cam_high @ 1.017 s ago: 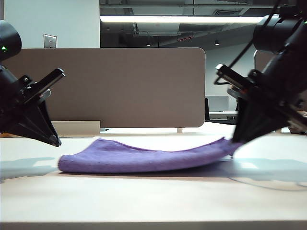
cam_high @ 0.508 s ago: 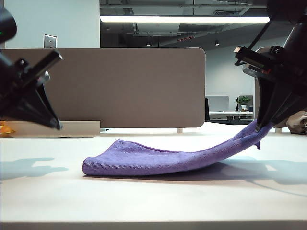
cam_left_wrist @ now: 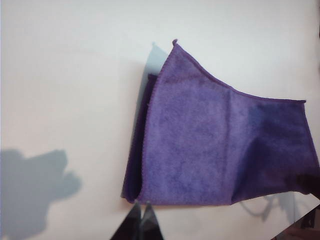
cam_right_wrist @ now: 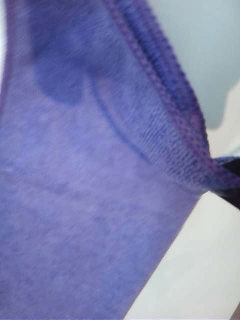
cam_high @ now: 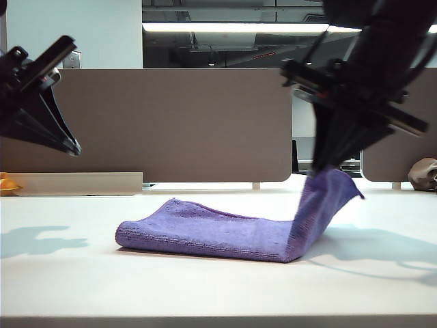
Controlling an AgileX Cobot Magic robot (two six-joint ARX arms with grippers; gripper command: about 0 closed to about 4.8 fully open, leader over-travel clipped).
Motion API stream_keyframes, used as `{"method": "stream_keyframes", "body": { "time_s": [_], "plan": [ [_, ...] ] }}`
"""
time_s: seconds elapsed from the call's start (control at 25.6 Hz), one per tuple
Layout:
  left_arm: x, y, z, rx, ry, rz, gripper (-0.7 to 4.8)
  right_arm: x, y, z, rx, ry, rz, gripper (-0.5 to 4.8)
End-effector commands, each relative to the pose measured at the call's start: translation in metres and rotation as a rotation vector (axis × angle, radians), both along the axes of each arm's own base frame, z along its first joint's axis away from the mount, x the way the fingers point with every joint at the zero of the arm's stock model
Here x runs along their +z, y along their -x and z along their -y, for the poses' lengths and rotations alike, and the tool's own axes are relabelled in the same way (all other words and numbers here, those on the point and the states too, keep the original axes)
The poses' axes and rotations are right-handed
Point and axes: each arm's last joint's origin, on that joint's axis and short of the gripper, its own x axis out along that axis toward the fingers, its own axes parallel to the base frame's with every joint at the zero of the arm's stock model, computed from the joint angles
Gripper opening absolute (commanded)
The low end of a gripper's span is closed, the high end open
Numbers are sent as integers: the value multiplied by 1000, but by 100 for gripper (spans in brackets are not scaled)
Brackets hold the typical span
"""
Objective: Fold the bottom of the cloth upward, then fold it vertically to form a square shape.
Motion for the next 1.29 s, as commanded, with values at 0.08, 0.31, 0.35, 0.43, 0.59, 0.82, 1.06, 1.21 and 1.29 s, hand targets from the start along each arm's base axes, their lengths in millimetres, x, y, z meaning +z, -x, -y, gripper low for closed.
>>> {"method": "stream_keyframes", "body": {
  "time_s": [0.08, 0.31, 0.35, 0.43, 0.59, 0.82, 1.06, 1.21, 1.29],
  "plan": [
    [12, 7, -1, -8, -2, 59, -5, 7, -7, -20, 41, -19, 15, -4],
    [20, 19, -4, -22, -18, 71, -6, 12, -24, -82, 160, -35, 35, -4],
    [22, 20, -4, -20, -17, 75, -5, 11, -26, -91, 178, -35, 32, -4],
    [26, 23, -4, -18, -14, 94, -6, 8, -29, -107, 207, -36, 28, -4],
    [38, 33, -7, 8, -23, 156, -6, 3, -33, -136, 252, -48, 29, -4],
    [40, 38, -10, 25, -35, 153, -6, -3, -38, -148, 264, -90, 1, -4],
    [40, 38, -10, 19, -30, 148, -6, 0, -37, -159, 293, -174, 27, -1],
    [39, 39, -10, 18, -30, 138, -5, 1, -36, -164, 292, -193, 44, 231],
    [39, 39, -10, 18, -30, 139, -5, 1, -37, -165, 292, -203, 54, 271]
  ]
}}
